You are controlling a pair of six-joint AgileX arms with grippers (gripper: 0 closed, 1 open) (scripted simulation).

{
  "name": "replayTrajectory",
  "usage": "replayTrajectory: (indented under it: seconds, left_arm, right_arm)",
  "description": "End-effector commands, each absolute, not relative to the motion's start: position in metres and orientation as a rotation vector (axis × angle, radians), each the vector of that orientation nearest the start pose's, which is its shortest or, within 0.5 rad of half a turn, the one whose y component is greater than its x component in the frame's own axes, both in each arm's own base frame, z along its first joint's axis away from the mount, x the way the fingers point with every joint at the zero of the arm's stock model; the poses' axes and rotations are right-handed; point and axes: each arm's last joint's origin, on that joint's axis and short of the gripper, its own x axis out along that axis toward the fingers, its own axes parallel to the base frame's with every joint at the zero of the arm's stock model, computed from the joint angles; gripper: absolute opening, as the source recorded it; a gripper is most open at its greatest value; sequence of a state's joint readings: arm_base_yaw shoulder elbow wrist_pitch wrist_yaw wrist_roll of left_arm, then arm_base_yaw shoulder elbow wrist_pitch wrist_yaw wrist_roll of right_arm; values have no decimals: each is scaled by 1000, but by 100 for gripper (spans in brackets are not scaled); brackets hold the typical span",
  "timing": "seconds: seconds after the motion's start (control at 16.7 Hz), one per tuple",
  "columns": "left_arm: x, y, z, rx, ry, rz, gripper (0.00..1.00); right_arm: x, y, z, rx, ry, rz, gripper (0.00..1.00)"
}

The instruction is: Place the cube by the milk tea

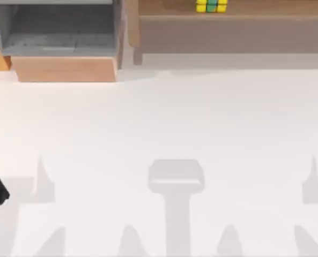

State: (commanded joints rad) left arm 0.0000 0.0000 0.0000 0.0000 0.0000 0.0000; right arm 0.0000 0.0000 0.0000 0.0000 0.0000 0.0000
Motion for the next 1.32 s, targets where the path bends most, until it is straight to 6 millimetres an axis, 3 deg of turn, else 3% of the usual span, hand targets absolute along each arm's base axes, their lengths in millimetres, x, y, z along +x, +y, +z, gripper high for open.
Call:
replayTrajectory:
  seconds: [0.18,0.3,0.48,0.66,0.84,1.02,1.14,1.32]
  left_arm:
    - [106,-1,160,0,0,0,100]
    - [106,-1,160,0,0,0,100]
    - [106,-1,160,0,0,0,100]
    - [106,-1,160,0,0,0,100]
    - [106,-1,160,0,0,0,100]
    - [106,-1,160,0,0,0,100]
    - [106,-1,160,0,0,0,100]
    - [106,-1,160,0,0,0,100]
  right_arm:
    - [106,-1,164,-1,-10,2,100]
    - [106,1,181,-2,-57,3,100]
    - [112,5,226,3,-165,-6,100]
    - [134,14,277,21,-251,-22,100]
    - [183,33,316,46,-283,-35,100]
    - [251,68,324,64,-263,-45,100]
    - [297,100,309,67,-222,-49,100]
    - [351,151,262,57,-150,-42,100]
